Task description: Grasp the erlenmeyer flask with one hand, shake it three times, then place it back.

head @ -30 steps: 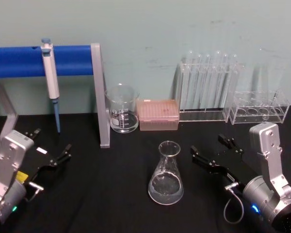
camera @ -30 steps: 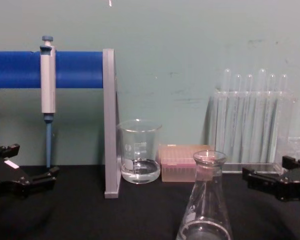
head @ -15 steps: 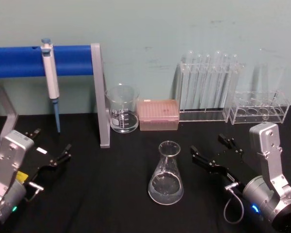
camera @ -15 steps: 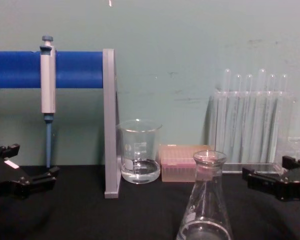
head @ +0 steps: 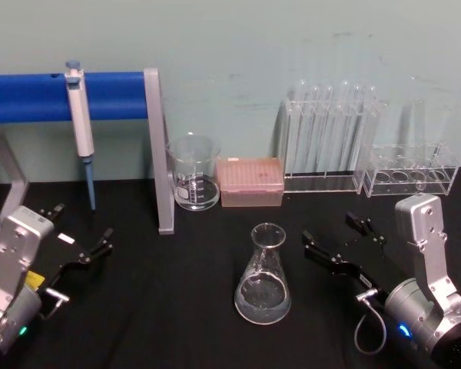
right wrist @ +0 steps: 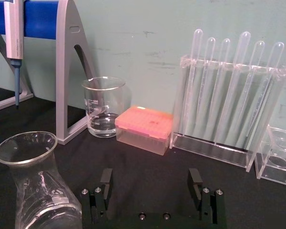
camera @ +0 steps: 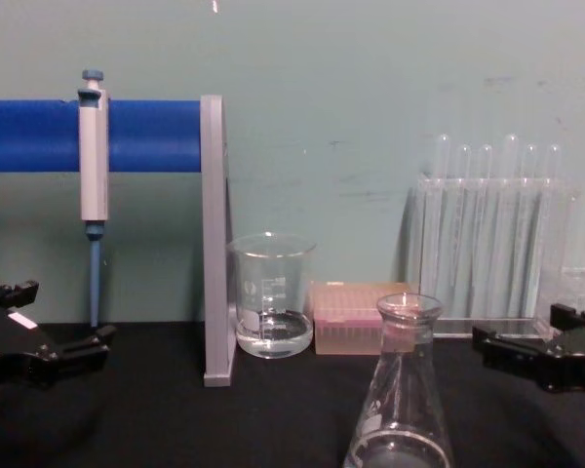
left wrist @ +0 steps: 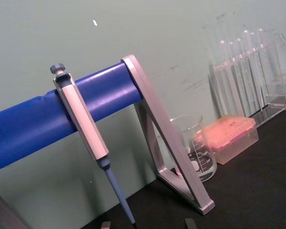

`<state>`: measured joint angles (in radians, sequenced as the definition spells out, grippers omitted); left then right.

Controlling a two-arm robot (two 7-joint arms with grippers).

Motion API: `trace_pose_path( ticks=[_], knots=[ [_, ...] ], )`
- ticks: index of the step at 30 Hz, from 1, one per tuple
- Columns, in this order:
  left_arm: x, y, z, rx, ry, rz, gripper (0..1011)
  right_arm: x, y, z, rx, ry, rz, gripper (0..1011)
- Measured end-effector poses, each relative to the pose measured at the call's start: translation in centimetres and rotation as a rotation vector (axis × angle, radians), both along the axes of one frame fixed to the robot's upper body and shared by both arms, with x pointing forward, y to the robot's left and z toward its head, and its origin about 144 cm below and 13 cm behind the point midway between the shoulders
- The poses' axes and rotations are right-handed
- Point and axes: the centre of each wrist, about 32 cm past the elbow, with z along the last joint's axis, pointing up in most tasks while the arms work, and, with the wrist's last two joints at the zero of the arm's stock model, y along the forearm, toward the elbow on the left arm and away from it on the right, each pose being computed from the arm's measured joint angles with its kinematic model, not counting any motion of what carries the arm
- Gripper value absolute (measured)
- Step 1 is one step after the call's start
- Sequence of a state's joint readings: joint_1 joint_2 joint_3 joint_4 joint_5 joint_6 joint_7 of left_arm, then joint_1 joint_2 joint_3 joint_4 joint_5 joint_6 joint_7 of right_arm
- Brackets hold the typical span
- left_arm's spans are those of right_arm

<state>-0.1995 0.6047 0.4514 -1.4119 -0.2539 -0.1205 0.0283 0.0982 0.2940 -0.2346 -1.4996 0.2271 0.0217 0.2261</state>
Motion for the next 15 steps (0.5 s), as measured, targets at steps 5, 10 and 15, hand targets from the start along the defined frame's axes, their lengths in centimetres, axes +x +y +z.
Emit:
trace_pose_path(
  ticks=[5,10,15],
  knots=[
    [0.00,0.00,0.00,0.000,0.000,0.000,1001,0.00,0.00,0.00,0.000,0.000,0.000,1000],
    [0.00,0.00,0.00,0.000,0.000,0.000,1001,0.00,0.00,0.00,0.000,0.000,0.000,1000],
    [0.00,0.00,0.00,0.000,0.000,0.000,1001,0.00,0.00,0.00,0.000,0.000,0.000,1000]
  ],
)
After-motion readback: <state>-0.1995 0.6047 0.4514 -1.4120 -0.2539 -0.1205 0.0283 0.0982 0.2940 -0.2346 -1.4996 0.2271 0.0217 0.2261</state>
